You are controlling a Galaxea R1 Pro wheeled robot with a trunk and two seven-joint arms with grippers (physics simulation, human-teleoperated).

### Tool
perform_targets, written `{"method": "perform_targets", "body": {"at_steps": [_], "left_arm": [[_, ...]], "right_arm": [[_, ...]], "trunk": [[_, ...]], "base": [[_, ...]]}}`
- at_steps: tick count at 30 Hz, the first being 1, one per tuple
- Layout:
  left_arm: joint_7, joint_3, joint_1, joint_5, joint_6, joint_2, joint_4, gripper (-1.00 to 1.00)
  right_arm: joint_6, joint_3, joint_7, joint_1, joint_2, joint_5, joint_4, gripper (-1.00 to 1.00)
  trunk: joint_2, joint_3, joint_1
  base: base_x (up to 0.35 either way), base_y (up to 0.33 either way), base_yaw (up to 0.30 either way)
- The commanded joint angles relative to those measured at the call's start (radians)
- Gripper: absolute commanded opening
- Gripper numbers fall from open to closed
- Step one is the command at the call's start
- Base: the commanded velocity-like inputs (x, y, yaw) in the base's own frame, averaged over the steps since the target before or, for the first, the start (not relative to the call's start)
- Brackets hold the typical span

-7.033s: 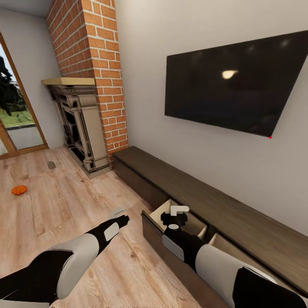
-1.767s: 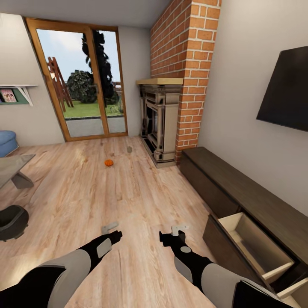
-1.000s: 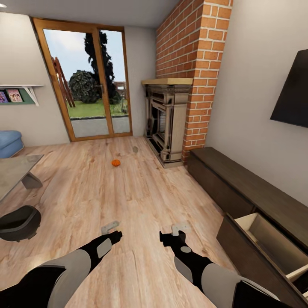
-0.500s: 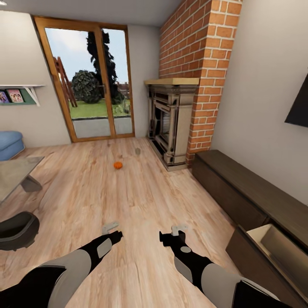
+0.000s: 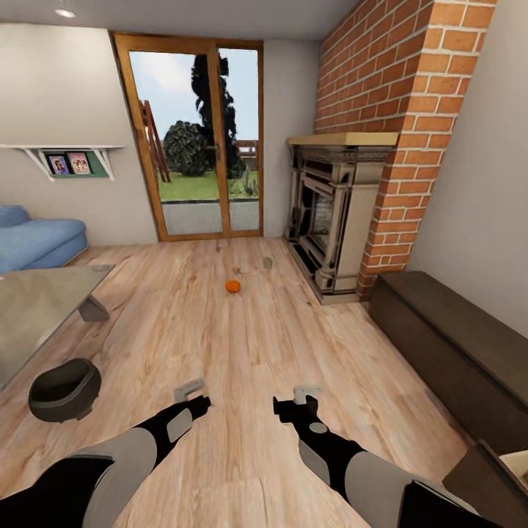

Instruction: Place each of the two pumpkins and all three candles from the living room inside a cabinet in the living room (use any cabinet), then make sure every cabinet is closed, and position the cauldron so it is next to a table in the living room.

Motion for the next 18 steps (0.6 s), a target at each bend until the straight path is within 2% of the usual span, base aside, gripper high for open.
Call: {"method": "perform_targets", "body": {"at_steps": [1, 7, 18], "left_arm": [[0.003, -0.003, 0.0, 0.005, 0.001, 0.0, -0.001, 1.0], [0.003, -0.003, 0.0, 0.005, 0.002, 0.0, -0.001, 1.0], [0.002, -0.003, 0.0, 0.006, 0.003, -0.001, -0.001, 1.0]], "right_arm": [[-0.003, 0.009, -0.005, -0.001, 0.0, -0.008, 0.0, 1.0], [-0.003, 0.009, -0.005, -0.001, 0.0, -0.008, 0.0, 1.0], [-0.003, 0.009, -0.005, -0.001, 0.0, -0.008, 0.0, 1.0]], "trunk": [[0.0, -0.001, 0.0], [0.0, 0.004, 0.0], [0.0, 0.017, 0.0]], "base": [[0.314, 0.108, 0.278], [0.224, 0.062, 0.254], [0.024, 0.005, 0.206]]}}
